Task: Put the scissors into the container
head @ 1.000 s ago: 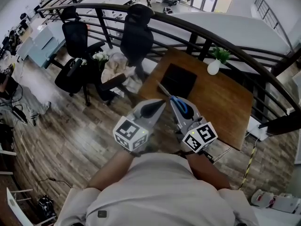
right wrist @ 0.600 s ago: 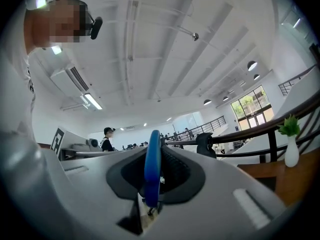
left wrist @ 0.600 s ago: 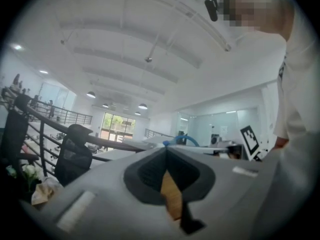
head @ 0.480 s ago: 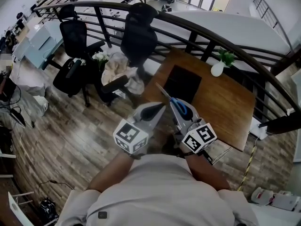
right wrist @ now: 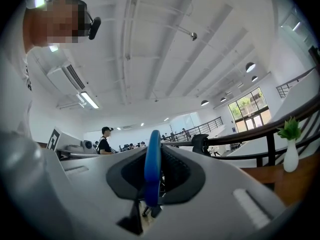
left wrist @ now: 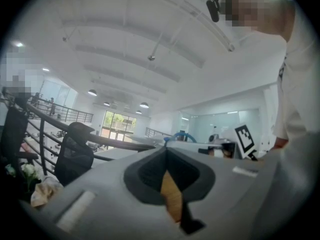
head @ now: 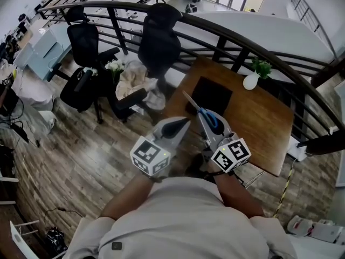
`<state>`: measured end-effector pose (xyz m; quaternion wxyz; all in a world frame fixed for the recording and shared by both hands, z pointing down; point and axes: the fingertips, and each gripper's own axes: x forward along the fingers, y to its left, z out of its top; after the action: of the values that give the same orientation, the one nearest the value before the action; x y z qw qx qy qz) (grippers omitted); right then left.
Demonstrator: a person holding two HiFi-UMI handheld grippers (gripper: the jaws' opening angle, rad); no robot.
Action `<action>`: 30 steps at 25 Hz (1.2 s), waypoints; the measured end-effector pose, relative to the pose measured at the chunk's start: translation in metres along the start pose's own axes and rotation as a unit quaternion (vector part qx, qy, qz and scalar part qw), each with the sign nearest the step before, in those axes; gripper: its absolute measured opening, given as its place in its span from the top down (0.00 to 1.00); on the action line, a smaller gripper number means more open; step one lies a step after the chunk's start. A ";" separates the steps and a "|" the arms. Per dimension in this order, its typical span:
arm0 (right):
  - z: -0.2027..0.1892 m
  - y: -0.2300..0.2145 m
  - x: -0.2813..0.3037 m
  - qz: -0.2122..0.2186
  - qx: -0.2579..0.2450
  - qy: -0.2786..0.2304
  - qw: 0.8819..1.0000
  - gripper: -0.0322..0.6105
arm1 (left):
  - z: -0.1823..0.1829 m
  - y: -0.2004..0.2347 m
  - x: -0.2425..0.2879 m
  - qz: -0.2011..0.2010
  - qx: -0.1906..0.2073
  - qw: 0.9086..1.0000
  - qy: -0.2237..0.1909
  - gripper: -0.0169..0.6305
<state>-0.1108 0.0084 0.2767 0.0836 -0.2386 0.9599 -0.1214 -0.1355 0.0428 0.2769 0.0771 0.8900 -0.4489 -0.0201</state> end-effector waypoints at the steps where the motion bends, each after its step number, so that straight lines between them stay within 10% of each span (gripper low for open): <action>1: 0.001 -0.005 0.000 -0.003 0.000 -0.001 1.000 0.87 | 0.000 0.002 0.003 -0.001 0.000 1.000 0.001 0.97; 30: 0.071 -0.268 0.020 0.009 0.039 0.003 0.999 0.87 | 0.007 0.094 0.242 0.013 -0.021 1.000 0.013 0.97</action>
<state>0.0051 -0.2443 0.2798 0.0911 -0.2259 0.9569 -0.1583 -0.0668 -0.2074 0.2926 0.1017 0.8826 -0.4588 -0.0173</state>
